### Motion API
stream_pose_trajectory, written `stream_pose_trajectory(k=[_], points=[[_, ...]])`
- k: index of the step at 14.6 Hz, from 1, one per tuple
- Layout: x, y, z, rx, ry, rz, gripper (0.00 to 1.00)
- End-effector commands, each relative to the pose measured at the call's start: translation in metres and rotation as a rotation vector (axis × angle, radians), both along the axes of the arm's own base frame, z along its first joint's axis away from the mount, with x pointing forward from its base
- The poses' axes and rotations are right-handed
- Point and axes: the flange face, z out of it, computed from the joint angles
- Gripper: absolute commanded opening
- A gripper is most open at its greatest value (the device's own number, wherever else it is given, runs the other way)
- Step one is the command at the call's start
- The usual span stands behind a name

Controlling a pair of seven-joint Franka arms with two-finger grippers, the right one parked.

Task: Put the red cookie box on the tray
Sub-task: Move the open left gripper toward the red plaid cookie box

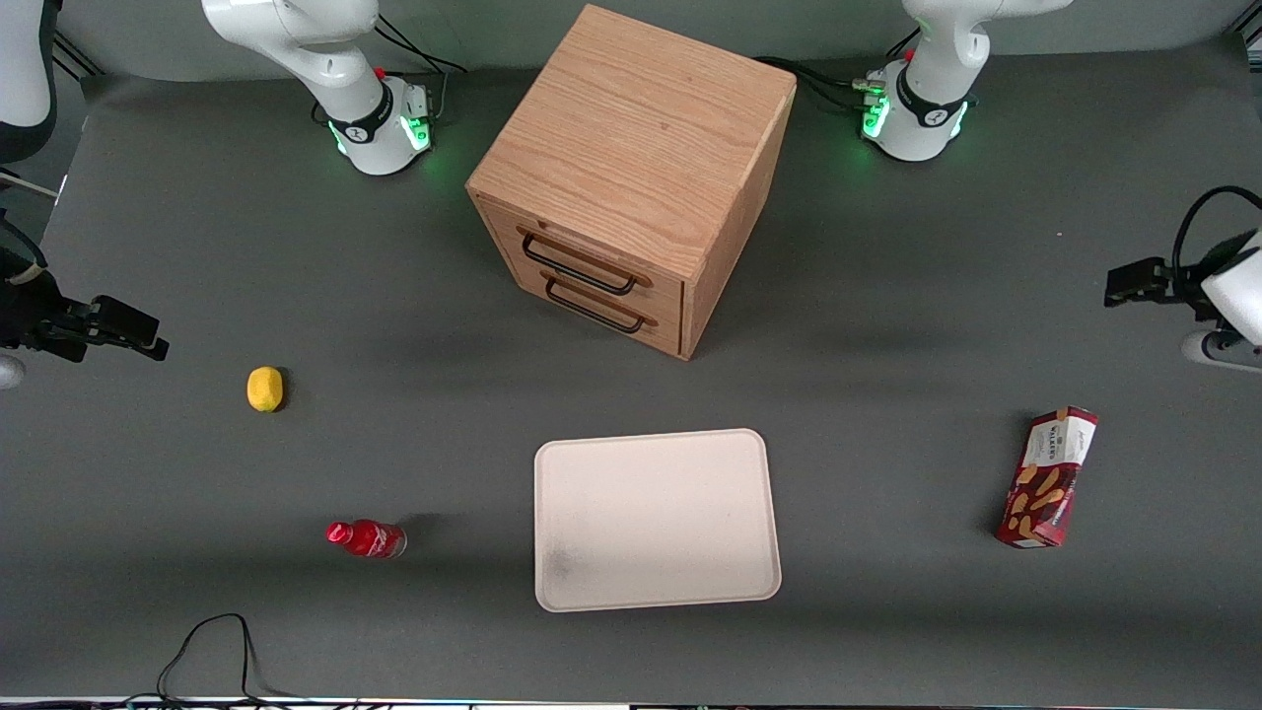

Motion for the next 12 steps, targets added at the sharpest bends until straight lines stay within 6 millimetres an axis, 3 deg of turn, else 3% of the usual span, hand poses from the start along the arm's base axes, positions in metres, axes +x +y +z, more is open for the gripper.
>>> stream_pose_trajectory(k=[1,3,7,9,12], points=[[0.038,0.037,-0.002,0.001,-0.062,-0.094,1.00],[0.051,0.041,-0.005,-0.011,-0.066,-0.140,1.00],[0.052,0.041,-0.010,-0.019,-0.063,-0.137,1.00],[0.057,0.039,-0.031,-0.037,-0.039,-0.128,1.00],[0.066,0.039,-0.080,-0.087,-0.050,-0.116,1.00]])
